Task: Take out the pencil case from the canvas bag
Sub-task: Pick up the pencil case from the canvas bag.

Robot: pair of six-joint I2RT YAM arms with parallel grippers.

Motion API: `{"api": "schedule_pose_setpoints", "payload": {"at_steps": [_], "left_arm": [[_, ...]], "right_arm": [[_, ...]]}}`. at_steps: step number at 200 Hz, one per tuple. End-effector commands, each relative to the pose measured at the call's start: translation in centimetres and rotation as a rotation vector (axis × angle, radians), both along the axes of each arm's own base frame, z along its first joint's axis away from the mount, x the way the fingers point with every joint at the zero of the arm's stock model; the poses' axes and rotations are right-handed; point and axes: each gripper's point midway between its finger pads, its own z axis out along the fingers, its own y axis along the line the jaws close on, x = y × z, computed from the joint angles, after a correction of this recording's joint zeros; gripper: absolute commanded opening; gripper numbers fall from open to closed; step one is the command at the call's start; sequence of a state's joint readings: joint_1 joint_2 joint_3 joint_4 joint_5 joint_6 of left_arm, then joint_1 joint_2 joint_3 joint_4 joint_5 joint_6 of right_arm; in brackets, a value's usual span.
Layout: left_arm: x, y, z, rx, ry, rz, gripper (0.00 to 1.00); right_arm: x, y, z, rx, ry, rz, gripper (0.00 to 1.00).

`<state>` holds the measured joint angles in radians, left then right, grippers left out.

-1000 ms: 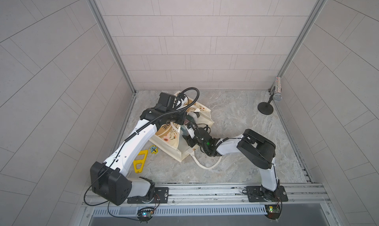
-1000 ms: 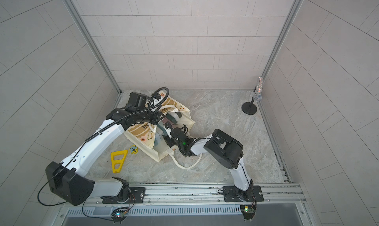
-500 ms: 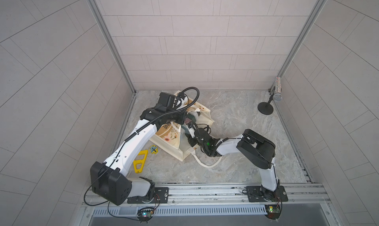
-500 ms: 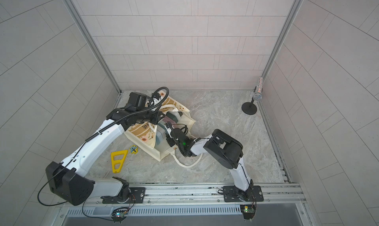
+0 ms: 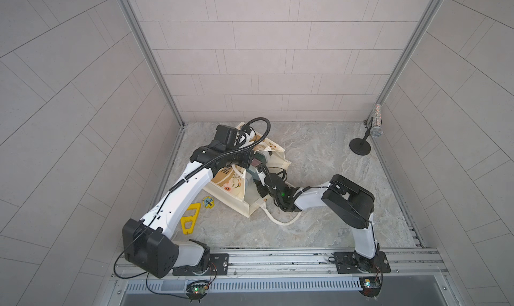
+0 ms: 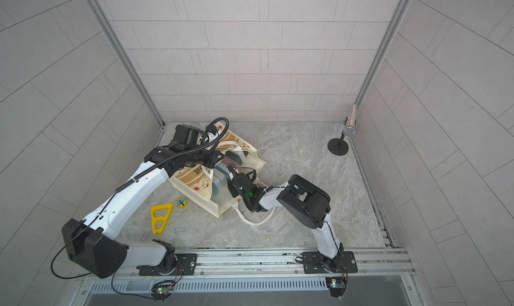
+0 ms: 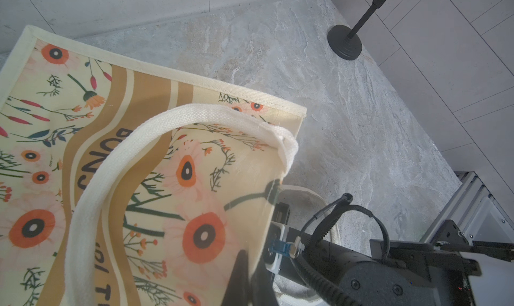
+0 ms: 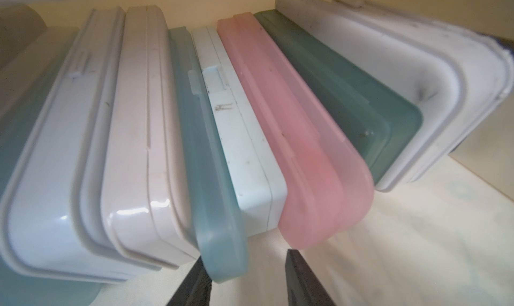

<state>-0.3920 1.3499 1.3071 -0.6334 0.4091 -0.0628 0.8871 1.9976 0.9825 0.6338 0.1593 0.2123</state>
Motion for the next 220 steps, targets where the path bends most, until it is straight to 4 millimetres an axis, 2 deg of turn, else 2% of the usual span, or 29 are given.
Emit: {"api": "schedule_pose_setpoints", "payload": {"at_steps": [1,45,97,133,151,191,220], "left_arm": [[-0.5,-0.5,2.6,-0.064,-0.056,-0.026,0.0],[-0.5,-0.5,2.6,-0.064,-0.054,-0.027,0.0],[-0.5,-0.6,2.5,-0.066,-0.051,-0.028,0.0],[-0.6,-0.7,2.5,-0.074,-0.046,-0.035,0.0],[-0.6,-0.7,2.6,-0.073,-0.048,-0.035,0.0],[-0.7,-0.7,2.6,-0.074,-0.048,-0.036,0.0],[-0.7,-0.7,2.6,-0.074,-0.048,-0.035,0.0]], "right_arm": [[1.5,-2.2,2.6,0.055,-0.042,-0.089,0.46],[1.6,-2.4,3.3,0.11,-0.018,-0.077,0.46],[3.1,-1.8,2.3,0.077,0.004,-0.09,0.46],[3.5,-1.3,1.4,0.065,0.019,-0.083,0.58],[3.4,-0.6,1.5,0.077,0.02,-0.043,0.6],[2.0,2.1,2.7,0.174,0.053,0.134,0.57],[2.5,1.8,1.9,0.155,0.07,0.098,0.5]]}}
